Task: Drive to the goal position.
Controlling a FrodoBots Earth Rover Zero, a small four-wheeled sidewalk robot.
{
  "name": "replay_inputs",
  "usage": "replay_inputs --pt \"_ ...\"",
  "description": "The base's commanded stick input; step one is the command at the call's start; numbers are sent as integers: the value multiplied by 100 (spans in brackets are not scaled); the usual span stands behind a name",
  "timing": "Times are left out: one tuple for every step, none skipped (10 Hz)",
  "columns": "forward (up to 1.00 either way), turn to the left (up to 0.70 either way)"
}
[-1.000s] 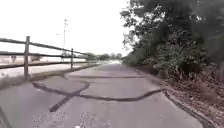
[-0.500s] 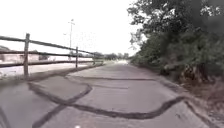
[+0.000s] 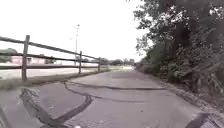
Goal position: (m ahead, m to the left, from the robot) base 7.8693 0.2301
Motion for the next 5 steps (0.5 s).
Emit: replay_inputs --pt "100 -3" --pt "100 -3" --pt "100 -5" --pt "100 -6" --pt "100 -7"
